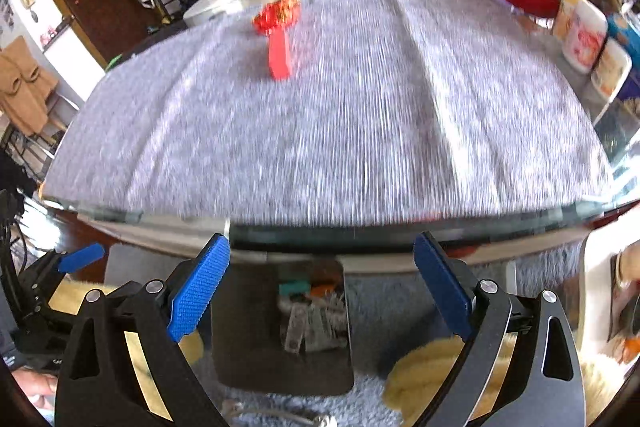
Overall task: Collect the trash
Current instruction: 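Lower both tools to the bin and release the block and tube, then grasp the red block with the right tool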
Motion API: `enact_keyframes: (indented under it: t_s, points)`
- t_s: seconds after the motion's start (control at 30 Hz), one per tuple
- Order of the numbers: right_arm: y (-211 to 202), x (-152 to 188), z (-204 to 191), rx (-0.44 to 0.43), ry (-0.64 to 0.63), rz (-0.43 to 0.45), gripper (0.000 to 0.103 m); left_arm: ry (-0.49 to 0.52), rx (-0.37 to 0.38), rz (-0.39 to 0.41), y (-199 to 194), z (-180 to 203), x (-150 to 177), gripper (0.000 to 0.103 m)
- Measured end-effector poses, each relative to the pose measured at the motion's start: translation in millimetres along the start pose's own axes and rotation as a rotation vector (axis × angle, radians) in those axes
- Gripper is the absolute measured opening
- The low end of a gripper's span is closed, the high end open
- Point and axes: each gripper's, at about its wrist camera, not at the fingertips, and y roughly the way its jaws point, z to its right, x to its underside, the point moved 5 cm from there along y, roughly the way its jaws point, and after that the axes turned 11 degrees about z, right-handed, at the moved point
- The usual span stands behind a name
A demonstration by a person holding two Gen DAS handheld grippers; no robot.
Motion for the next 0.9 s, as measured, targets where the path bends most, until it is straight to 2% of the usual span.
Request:
enact_keyframes:
  t_s: [0.27, 0.53, 0.73, 0.9]
  points:
    - [27.9, -44.2, -6.2, -0.011, 0.004, 0.010, 0.094, 0.005, -0.021, 0.002, 23.5, -13.0, -46.7, 0.095]
    - [73.4, -90.2, -19.7, -0.029, -0.007, 0.007, 0.092, 0.023, -0.033, -0.008, 52.9, -23.8, -87.5, 0.095]
    - [115.1, -110.1, -35.9, -0.056, -0.028, -0.033, 0.059, 0.030, -0.032, -0.018, 76.3, -32.3, -113.8, 0.095]
    - [144.4, -117.7, -41.5, -0.060, -0.044, -0.069, 0.046, 0.035, -0.023, -0.029, 95.5, -34.3, -129.3, 0.095]
